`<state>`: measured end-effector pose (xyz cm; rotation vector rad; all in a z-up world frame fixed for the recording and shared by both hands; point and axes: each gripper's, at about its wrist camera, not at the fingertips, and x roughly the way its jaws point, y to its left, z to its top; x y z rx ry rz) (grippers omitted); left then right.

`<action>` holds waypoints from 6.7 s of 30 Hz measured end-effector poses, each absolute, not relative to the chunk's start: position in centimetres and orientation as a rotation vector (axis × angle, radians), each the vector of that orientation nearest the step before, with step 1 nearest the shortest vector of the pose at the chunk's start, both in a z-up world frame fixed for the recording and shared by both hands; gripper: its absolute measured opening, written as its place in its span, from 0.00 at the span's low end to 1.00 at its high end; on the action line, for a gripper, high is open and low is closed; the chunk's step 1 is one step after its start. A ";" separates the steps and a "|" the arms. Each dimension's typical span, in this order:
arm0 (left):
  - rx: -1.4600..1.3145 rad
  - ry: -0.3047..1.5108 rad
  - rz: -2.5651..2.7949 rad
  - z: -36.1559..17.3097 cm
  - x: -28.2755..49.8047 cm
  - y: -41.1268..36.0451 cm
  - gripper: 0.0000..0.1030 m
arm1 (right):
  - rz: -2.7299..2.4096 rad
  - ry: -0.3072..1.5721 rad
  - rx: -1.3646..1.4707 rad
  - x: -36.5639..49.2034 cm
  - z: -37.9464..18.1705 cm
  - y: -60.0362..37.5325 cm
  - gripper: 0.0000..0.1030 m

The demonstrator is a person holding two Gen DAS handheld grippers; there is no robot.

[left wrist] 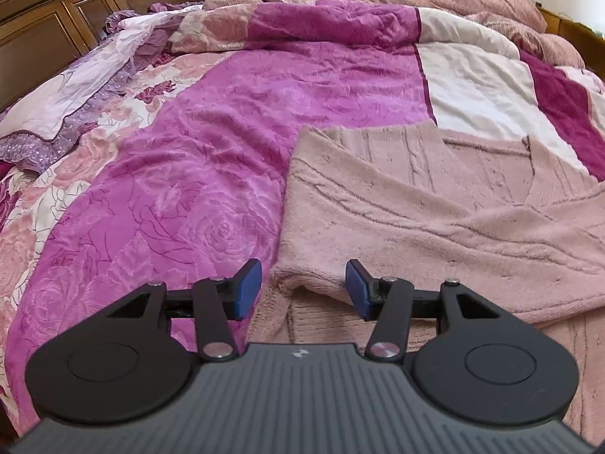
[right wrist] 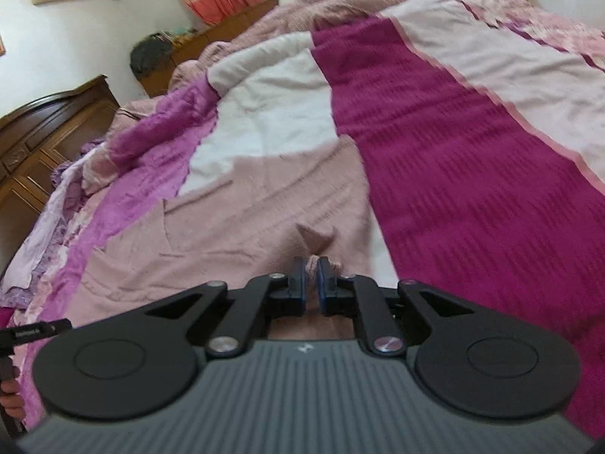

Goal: Fold small clothes

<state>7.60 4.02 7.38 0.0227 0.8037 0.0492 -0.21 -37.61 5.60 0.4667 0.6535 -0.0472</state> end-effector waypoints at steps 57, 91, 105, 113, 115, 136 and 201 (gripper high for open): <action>0.084 0.677 0.090 9.8 9.9 6.0 0.64 | -0.060 0.580 0.276 -1.1 9.7 -36.2 0.55; 0.242 0.754 -0.280 11.8 -13.1 3.2 0.76 | 0.237 0.698 0.001 -14.8 11.4 -26.5 0.56; 0.377 0.852 -0.389 8.7 -18.0 3.9 0.76 | 0.364 0.836 -0.268 -18.7 8.4 -23.9 0.56; 0.493 0.879 -0.385 6.5 -18.2 3.5 0.77 | 0.366 0.925 -0.363 -18.7 6.4 -23.4 0.60; 0.492 0.880 -0.366 6.2 -17.6 3.4 0.78 | 0.367 0.925 -0.411 -18.8 5.9 -22.9 0.63; 0.492 0.841 -0.303 4.3 -14.1 2.6 0.82 | 0.219 0.816 -0.442 -16.9 4.6 -22.9 0.73; 0.227 0.624 -0.199 7.9 -13.6 3.0 0.12 | 0.275 0.773 -0.192 -17.0 5.9 -25.3 0.48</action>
